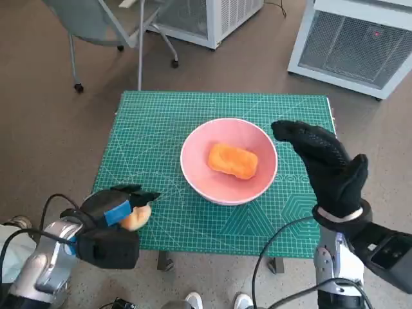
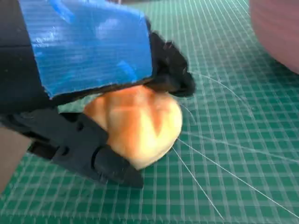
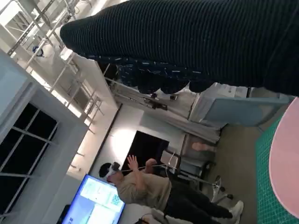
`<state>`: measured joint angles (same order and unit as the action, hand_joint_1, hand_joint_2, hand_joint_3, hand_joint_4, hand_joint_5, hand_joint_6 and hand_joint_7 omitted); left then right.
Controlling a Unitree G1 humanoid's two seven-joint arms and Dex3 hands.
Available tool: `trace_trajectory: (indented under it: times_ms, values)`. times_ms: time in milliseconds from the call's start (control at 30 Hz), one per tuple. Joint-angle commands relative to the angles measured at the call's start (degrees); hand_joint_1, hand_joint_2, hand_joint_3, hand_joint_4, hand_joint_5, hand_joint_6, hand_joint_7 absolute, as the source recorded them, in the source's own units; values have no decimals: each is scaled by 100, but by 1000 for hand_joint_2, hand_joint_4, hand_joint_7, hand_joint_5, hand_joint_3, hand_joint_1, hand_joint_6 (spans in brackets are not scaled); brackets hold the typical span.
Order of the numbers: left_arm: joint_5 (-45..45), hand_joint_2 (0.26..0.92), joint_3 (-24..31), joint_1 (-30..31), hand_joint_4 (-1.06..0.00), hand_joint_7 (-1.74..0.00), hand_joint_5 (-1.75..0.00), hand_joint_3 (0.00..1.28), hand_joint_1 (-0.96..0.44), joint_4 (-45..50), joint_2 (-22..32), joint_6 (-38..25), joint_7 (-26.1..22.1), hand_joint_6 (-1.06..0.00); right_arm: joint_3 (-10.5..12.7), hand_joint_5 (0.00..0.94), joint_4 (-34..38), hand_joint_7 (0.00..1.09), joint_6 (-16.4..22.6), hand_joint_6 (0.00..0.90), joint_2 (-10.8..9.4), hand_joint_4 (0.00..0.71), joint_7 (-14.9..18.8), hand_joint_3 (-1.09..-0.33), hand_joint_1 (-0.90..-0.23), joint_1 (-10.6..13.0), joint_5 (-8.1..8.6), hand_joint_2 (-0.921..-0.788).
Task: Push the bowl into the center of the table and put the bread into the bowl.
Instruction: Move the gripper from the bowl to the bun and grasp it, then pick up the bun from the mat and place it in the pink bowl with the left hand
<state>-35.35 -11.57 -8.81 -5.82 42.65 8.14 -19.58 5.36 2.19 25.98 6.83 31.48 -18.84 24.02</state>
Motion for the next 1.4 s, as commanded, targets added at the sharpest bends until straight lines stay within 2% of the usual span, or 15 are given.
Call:
trace_trajectory:
  times_ms: [33, 433, 667, 967, 1200, 1400]
  values:
    - [51, 864, -57, 10, -740, -1153, -1067, 146, 13, -191, 8, 287, 87, -625, 26, 0, 36, 328, -69, -1, 77, 0, 63, -733, -635, 42, 23, -921]
    - [266, 873, 76, -78, -740, -1200, -1121, 145, 2, -285, 14, 710, 235, -599, 26, 1, 102, 329, -17, -1, 66, 1, 105, -731, -632, 14, 20, -921]
    - [446, 876, 283, -163, -742, -1198, -1126, 143, 2, -117, 28, 691, 203, -593, 28, 1, 113, 329, -13, -1, 66, 2, 133, -731, -633, 20, 44, -921]
    - [1048, 879, 839, -562, -740, -1182, -1136, 135, 2, 620, -84, 33, -153, -599, 23, 1, 138, 329, 2, -1, 45, 1, 143, -731, -633, 16, 39, -921]
    - [1302, 903, 1093, -1081, -777, -1152, -1076, 58, 3, 1122, -481, -593, -15, -637, 0, 0, 163, 326, 9, -1, 18, 1, 132, -732, -635, -4, 18, -921]
    - [1186, 900, 1040, -1573, -811, -1139, -1017, 34, 3, 1357, -791, -932, 164, -669, -9, 0, 158, 321, -5, -1, 5, 1, 133, -730, -635, 9, 28, -921]
